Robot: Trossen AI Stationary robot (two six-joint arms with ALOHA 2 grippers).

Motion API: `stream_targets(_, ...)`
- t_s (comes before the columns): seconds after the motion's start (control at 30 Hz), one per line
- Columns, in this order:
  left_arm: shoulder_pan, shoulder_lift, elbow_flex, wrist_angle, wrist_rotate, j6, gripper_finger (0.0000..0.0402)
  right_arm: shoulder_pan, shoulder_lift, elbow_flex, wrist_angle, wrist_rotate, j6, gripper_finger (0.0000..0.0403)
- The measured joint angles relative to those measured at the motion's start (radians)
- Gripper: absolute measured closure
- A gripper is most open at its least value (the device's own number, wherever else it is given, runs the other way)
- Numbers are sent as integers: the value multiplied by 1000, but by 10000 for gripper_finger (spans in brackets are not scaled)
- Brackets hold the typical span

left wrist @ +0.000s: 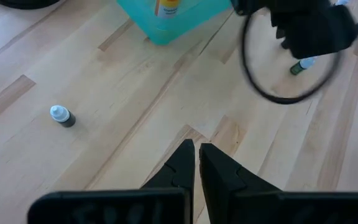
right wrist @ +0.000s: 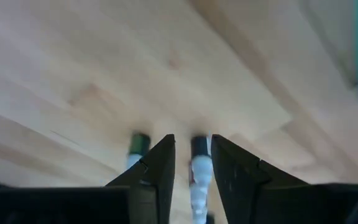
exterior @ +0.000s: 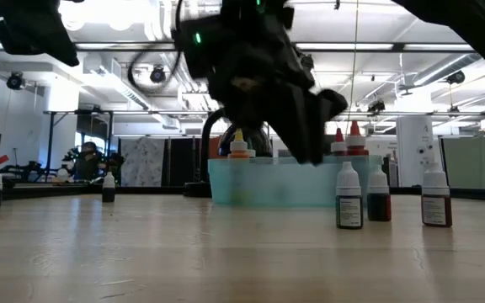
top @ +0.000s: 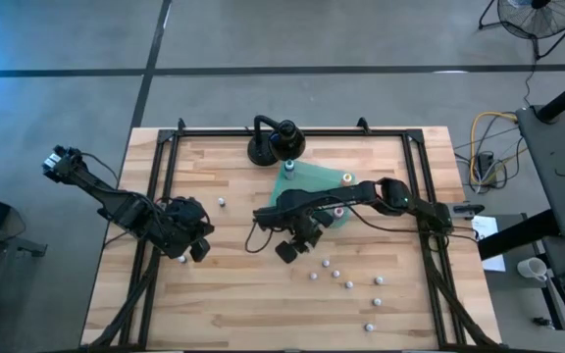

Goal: Pick & Place food coloring
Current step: Put the green food coloring bottle into the green bin

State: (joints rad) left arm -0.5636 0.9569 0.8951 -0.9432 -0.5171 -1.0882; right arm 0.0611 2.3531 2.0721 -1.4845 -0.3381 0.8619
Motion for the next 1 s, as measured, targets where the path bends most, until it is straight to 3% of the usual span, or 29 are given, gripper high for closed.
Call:
stream_targets(0.33,0,0,0,0,0,0,401,60,-2,284,30,472,-62,320)
stream_targets(0.53,0,0,0,1,-1,0,401,87,-75,273,221,689,-169,326)
stream_targets(0.63,0,0,0,0,0,0,401,85,-91,281,282,737,-186,325)
stream_targets(1.0,0,0,0,1,-1,0,401,83,-105,284,367,734,-279,322)
